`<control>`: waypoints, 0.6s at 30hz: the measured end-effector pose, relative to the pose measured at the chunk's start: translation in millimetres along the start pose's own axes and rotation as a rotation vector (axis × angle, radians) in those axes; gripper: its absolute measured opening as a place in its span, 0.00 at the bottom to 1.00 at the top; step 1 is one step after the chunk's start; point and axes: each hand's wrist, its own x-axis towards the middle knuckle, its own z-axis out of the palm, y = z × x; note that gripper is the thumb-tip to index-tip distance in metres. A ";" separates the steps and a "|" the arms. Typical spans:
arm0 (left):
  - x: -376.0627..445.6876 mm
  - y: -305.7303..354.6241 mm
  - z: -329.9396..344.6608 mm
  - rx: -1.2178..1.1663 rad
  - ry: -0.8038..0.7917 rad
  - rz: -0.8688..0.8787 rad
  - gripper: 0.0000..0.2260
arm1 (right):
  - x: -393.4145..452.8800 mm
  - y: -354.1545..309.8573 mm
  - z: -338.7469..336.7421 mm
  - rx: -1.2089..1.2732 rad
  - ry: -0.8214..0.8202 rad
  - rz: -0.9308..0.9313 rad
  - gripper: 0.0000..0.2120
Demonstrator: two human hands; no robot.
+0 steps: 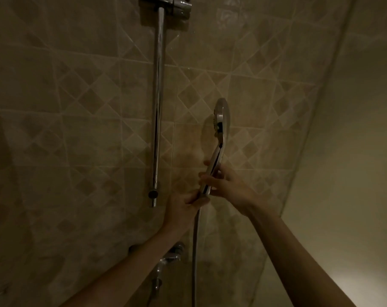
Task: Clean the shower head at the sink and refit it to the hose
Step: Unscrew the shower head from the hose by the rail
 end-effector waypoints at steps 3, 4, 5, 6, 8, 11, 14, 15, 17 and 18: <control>1.1 -1.3 2.0 0.022 0.020 0.025 0.13 | 4.0 1.4 12.4 -0.248 0.380 -0.067 0.07; 1.5 -1.7 3.1 0.029 0.019 0.028 0.13 | 5.1 3.1 16.8 -0.251 0.468 -0.089 0.09; 1.7 -1.7 3.7 0.029 0.016 0.024 0.13 | 5.6 4.9 19.2 -0.221 0.504 -0.114 0.08; 2.0 -1.2 4.1 0.023 0.010 0.013 0.13 | 5.8 7.3 19.4 -0.146 0.488 -0.140 0.04; 2.8 -0.1 2.6 0.002 -0.004 -0.019 0.11 | 4.2 9.6 16.8 0.047 0.382 -0.168 0.06; 2.7 -1.5 -3.3 -0.040 -0.063 -0.069 0.10 | 4.4 11.6 8.2 0.141 0.257 -0.197 0.09; 1.2 -5.4 -7.4 -0.055 -0.087 -0.099 0.11 | 9.1 9.9 -2.8 0.191 0.247 -0.237 0.09; 0.9 -7.2 -8.3 -0.062 -0.079 -0.098 0.10 | 10.6 8.6 -6.7 0.197 0.245 -0.251 0.09; 2.1 -9.2 -10.0 -0.065 -0.077 -0.091 0.07 | 12.8 7.1 -12.7 0.192 0.232 -0.270 0.09; 4.0 -9.1 -10.6 -0.057 -0.093 -0.087 0.07 | 13.6 7.1 -14.3 0.189 0.230 -0.270 0.09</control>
